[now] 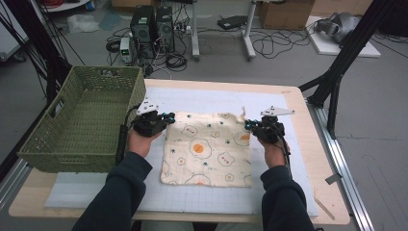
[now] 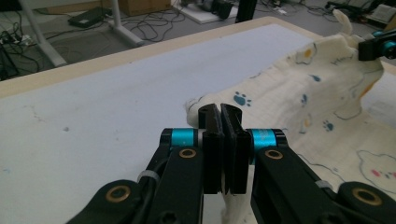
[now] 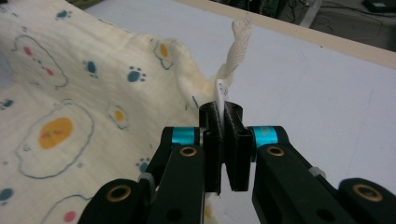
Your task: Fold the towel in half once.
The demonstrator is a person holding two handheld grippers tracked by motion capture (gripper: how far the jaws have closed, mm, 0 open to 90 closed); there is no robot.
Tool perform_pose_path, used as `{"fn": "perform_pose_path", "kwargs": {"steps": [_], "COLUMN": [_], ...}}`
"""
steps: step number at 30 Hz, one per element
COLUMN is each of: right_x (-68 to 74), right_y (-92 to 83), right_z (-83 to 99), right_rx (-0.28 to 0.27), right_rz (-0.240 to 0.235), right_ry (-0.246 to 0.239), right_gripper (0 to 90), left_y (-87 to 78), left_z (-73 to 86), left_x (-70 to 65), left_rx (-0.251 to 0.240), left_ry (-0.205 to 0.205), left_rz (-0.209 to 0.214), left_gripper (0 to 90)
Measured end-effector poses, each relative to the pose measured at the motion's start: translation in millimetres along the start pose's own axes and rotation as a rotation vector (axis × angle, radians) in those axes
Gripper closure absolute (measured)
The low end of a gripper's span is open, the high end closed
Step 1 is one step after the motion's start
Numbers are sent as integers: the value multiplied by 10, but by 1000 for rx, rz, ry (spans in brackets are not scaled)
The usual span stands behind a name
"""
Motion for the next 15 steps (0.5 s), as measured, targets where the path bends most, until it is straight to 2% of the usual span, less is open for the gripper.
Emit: {"fn": "perform_pose_path", "kwargs": {"steps": [1, 7, 12, 15], "right_x": [25, 204, 271, 359], "right_y": [-4, -70, -151, -203], "right_z": [-14, -19, 149, 287], "right_rx": [-8, -20, -34, -27], "right_rz": [-6, -14, -1, 3], "right_ry": [0, -29, -13, -12], "right_gripper": [872, 872, 872, 871], "left_y": [-30, -152, -285, -364], "left_z": [12, 101, 186, 272], "left_x": [-15, -63, -129, -189], "left_rx": [0, -13, -30, -25], "left_ry": [10, -10, 3, 6], "left_rz": [1, 9, 16, 29], "left_gripper": [870, 869, 869, 868]}}
Point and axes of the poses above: each handheld gripper's, and its own axes: y roughly forward along the jaws, z roughly out of its underside, x roughly to its left, the point moved 10 cm from there along y, roughly forward along the jaws, and after that the axes turned 15 degrees about -z, right-handed, at the moved point
